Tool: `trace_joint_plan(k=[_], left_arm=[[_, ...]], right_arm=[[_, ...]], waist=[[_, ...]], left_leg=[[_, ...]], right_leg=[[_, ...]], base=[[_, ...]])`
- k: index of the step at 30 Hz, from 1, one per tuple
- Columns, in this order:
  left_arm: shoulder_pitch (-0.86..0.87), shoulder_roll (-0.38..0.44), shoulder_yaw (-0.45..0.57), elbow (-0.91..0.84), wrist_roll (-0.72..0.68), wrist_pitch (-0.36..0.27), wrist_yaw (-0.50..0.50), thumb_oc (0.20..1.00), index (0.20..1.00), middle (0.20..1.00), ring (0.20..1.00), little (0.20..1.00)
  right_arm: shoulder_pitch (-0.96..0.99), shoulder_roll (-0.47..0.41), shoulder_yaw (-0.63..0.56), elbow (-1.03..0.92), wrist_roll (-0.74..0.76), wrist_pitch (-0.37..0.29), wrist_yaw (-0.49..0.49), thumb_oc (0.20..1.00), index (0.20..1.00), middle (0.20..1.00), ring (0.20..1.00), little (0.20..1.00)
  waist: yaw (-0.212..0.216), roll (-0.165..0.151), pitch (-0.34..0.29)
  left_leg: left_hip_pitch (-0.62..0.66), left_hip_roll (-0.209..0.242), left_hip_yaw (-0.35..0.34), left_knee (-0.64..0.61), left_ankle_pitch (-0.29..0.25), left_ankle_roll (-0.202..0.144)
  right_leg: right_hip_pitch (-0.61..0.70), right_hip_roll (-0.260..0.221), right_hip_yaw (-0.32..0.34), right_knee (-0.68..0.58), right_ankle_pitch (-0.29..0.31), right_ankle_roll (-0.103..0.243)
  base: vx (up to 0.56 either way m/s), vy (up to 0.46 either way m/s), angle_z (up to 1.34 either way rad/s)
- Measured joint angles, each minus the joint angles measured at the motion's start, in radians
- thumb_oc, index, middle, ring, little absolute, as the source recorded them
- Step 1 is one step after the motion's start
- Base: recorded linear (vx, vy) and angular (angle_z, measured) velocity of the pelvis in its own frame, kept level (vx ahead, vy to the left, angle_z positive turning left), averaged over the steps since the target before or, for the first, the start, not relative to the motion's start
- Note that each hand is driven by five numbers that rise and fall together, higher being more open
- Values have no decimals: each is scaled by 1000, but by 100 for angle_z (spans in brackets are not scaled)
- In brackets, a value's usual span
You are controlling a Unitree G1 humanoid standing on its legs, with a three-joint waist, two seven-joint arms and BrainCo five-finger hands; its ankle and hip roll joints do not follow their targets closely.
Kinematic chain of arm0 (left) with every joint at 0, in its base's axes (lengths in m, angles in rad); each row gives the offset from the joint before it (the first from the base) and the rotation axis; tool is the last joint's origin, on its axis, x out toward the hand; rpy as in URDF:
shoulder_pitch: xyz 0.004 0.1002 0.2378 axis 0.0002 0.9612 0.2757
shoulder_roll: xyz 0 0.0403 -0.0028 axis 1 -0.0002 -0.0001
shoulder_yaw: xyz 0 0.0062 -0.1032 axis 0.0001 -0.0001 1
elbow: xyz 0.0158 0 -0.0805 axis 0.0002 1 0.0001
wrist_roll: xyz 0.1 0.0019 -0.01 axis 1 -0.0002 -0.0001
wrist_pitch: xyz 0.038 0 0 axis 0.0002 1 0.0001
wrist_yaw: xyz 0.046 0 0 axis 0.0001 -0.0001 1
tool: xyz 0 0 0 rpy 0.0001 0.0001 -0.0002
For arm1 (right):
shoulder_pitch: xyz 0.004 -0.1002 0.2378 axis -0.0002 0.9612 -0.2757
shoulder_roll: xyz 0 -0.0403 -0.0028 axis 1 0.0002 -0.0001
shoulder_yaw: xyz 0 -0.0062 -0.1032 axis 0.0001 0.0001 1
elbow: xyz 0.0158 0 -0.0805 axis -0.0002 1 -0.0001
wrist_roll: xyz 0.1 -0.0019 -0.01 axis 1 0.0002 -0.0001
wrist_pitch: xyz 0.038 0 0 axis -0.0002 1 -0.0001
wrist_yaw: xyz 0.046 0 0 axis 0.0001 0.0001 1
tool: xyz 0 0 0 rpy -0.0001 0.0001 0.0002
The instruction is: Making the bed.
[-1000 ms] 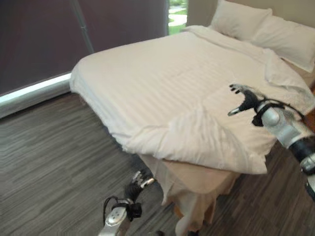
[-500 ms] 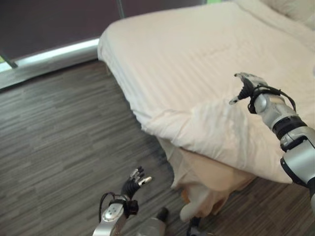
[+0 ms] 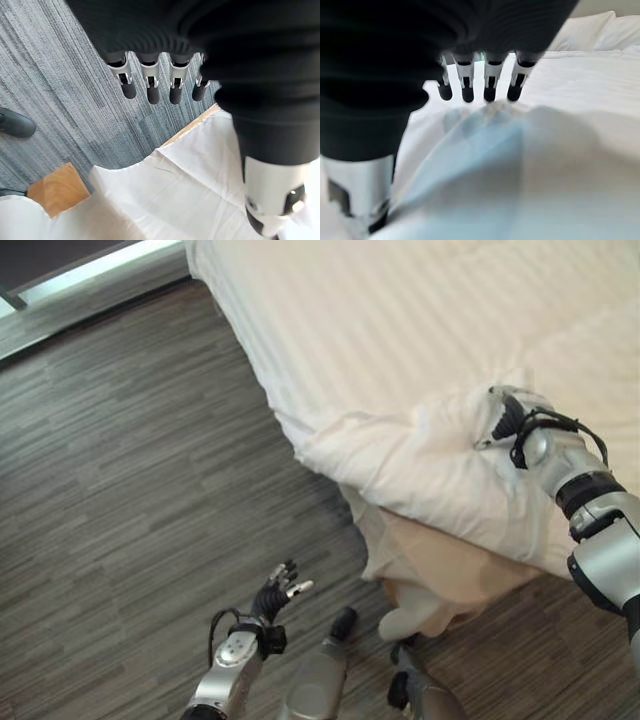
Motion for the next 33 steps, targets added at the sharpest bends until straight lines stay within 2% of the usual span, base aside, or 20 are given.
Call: trace_joint_plan(k=[2, 3, 4, 5, 8, 10, 11, 15, 18, 19, 20, 21, 22, 23, 24, 27, 29, 31, 33], left_arm=[[-37, -19, -17, 5, -8, 11, 1, 1000, 1000, 1000, 1000, 1000], [-41, -21, -20, 4, -9, 10, 2, 1000, 1000, 1000, 1000, 1000], [-39, -24, -13, 6, -13, 8, 9, 1000, 1000, 1000, 1000, 1000], [-38, -25, -9, 15, -14, 8, 11, 1000, 1000, 1000, 1000, 1000], [-46, -25, 8, 8, -14, 2, 19, 1000, 1000, 1000, 1000, 1000], [-47, -18, 22, 8, -15, 1, 27, 1000, 1000, 1000, 1000, 1000], [-42, -18, 25, 8, -15, 0, 30, 1000, 1000, 1000, 1000, 1000], [-33, -20, 37, 2, -14, -1, 32, 1000, 1000, 1000, 1000, 1000], [0, -19, 75, -20, -14, -3, 32, 1000, 1000, 1000, 1000, 1000], [13, -18, 82, -19, -14, -3, 33, 1000, 1000, 1000, 1000, 1000], [22, -18, 86, -22, -12, -2, 29, 1000, 1000, 1000, 1000, 1000], [39, -18, 100, -35, -11, -3, 26, 1000, 1000, 1000, 1000, 1000], [61, -7, 121, -37, -6, -5, 22, 1000, 1000, 1000, 1000, 1000], [74, -1, 136, -35, -2, -3, 20, 1000, 1000, 1000, 1000, 1000], [85, -1, 144, -35, 5, -3, 17, 1000, 1000, 1000, 1000, 1000], [154, 30, 176, -39, 21, 0, -6, 1000, 1000, 1000, 1000, 1000], [166, 58, 181, -39, 37, 0, -14, 1000, 1000, 1000, 1000, 1000], [180, 79, 188, -38, 38, 1, -15, 1000, 1000, 1000, 1000, 1000], [179, 80, 188, -67, 38, 2, -28, 1000, 1000, 1000, 1000, 1000]], right_arm=[[-4, 7, -26, -8, 3, 1, -48, 1000, 1000, 1000, 1000, 1000], [-15, 10, -6, -29, -1, 5, -26, 1000, 1000, 1000, 1000, 1000], [-5, 15, 8, -65, -3, 18, -19, 580, 580, 580, 580, 580], [10, 25, -5, -80, -4, 16, -11, 200, 200, 200, 200, 200], [21, 49, 20, -96, -5, 16, -11, 200, 200, 200, 200, 200], [54, 43, 45, -228, -5, 24, 13, 200, 200, 200, 200, 200], [97, 17, 56, -351, -6, 30, 35, 200, 200, 200, 200, 200], [211, 16, 93, -568, -39, 17, 84, 200, 200, 200, 200, 200], [425, 1, 75, -872, -43, -4, 163, 200, 200, 200, 200, 200], [468, 23, 101, -891, -43, -32, 190, 200, 200, 200, 200, 200], [534, 20, 106, -959, -41, -32, 245, 200, 200, 200, 200, 200], [613, -3, 102, -1062, -38, -37, 288, 200, 200, 200, 200, 200], [701, -41, 129, -1146, -30, -72, 355, 200, 200, 200, 200, 200], [730, -76, 146, -1198, -18, -63, 415, 200, 200, 200, 200, 200], [780, -158, 140, -1317, 13, -55, 462, 200, 200, 200, 200, 200], [971, -307, -76, -1527, 210, -26, 581, 200, 200, 200, 200, 200], [1043, -330, -159, -1541, 317, -4, 614, 200, 200, 200, 200, 200], [1048, -327, -155, -1508, 367, 23, 635, 200, 200, 200, 200, 200], [1070, -257, -144, -1394, 499, 82, 642, 200, 200, 200, 200, 200]], waist=[[-4, 9, 47], [-8, 12, 51], [-15, 14, 52], [-15, 13, 52], [-21, 15, 52], [-54, 14, 52], [-54, 12, 51], [-63, 8, 50], [-79, -11, 42], [-81, -17, 40], [-84, -18, 38], [-86, -18, 37], [-94, -25, 33], [-109, -31, 31], [-109, -31, 31], [-112, -57, 10], [-109, -71, 1], [-108, -86, -9], [-101, -88, -10]], left_leg=[[-7, -3, 3, -6, 12, 7], [8, -5, 11, -6, 11, 5], [24, -5, 11, -7, 9, 3], [40, 0, 18, -12, 9, 3], [67, -1, 25, -22, 8, 2], [81, -4, 30, -23, 9, 5], [90, -2, 38, -25, 10, 5], [113, -3, 61, -25, 4, 7], [133, 2, 65, -31, 3, 6], [151, 5, 78, -40, 3, 6], [164, 7, 85, -43, 1, 7], [171, 5, 84, -44, -1, 8], [177, 7, 83, -44, -2, 8], [179, 7, 83, -44, -3, 8], [181, 3, 84, -48, -3, 8], [192, 5, 89, -61, 2, 16], [186, 4, 87, -61, 2, 16], [182, 5, 92, -61, 2, 16], [166, 2, 82, -59, 4, 17]], right_leg=[[-10, 1, 5, 0, 19, -8], [0, 2, 14, 0, 30, -18], [16, 2, 15, 0, 30, -18], [29, -1, 18, 0, 30, -18], [47, 1, 30, 0, 29, -17], [58, 1, 37, 0, 29, -17], [63, 0, 42, 0, 30, -16], [79, -2, 66, 0, 21, -3], [94, 7, 75, 0, 21, -3], [102, 4, 83, 0, 21, -3], [111, 7, 90, 0, 18, 1], [118, 7, 89, 0, 16, 3], [126, 3, 88, 0, 11, 3], [128, 5, 88, 0, 9, 6], [128, 5, 89, 0, 9, 7], [130, -3, 95, 0, 8, 8], [124, -4, 93, 0, 8, 8], [118, -3, 96, -1, 8, 9], [111, -9, 84, -1, 6, 11]], base=[[-15, 30, -1], [-25, 60, -9], [-25, 60, -14], [-6, 26, -12], [-14, 50, -11], [-17, 48, -3], [-17, 37, -18], [8, 25, -18], [36, 14, -7], [72, 30, -24], [26, 18, -20], [52, 26, -4], [47, 25, 5], [56, 32, 6], [0, 0, 0], [-29, 8, -7], [-13, -6, 4], [-9, 1, -3], [-32, 8, 15]])
